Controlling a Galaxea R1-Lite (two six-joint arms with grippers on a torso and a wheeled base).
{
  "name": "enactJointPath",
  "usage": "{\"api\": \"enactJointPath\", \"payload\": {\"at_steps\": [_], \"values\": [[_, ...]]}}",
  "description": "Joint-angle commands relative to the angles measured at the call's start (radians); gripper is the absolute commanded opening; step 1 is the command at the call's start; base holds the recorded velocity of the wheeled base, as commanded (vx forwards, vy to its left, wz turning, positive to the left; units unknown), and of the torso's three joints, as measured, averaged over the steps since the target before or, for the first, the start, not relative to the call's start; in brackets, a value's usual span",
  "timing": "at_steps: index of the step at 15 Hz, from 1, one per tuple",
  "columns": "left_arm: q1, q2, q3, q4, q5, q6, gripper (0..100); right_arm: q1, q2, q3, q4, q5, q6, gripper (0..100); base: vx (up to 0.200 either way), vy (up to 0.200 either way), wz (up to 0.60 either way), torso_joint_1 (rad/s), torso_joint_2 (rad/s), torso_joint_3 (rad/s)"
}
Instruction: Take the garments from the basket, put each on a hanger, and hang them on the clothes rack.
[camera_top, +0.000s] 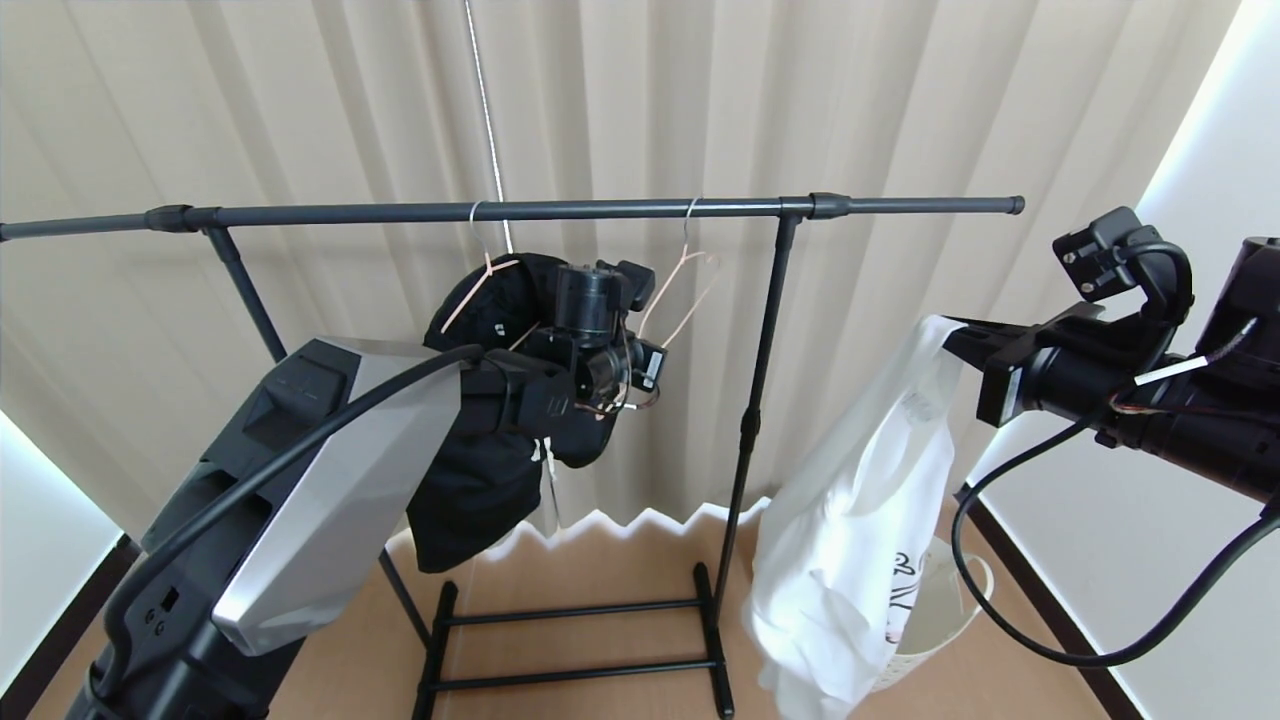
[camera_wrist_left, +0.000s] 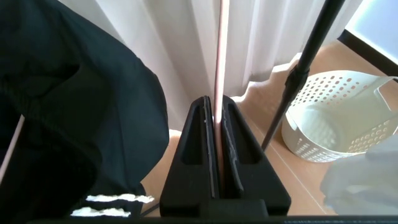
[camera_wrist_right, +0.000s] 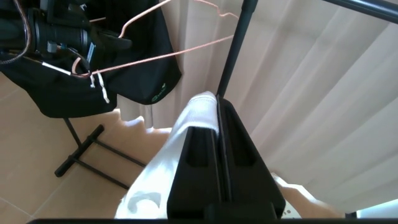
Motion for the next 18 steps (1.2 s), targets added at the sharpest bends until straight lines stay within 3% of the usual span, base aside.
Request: {"api": "enactJointPath", "payload": {"at_steps": [1,14,18], "values": [[-0.001,-0.006,0.0,-0.003,0.001,-0.003,0,0.0,0.001,0.001,0.0,0.001,-0.001,0,0.0,0.0,0.0,0.0,0.0,0.0],[-0.023,-0.075,0.014,-0.013,0.012,-0.055,0,0.0,-0.003,0.001,0.0,0.001,0.001,0,0.0,0.0,0.0,0.0,0.0,0.0],[-0.041,-0.115,0.071,-0.013,0.023,-0.07,0,0.0,-0.009,0.001,0.0,0.001,-0.001,0,0.0,0.0,0.0,0.0,0.0,0.0]]}}
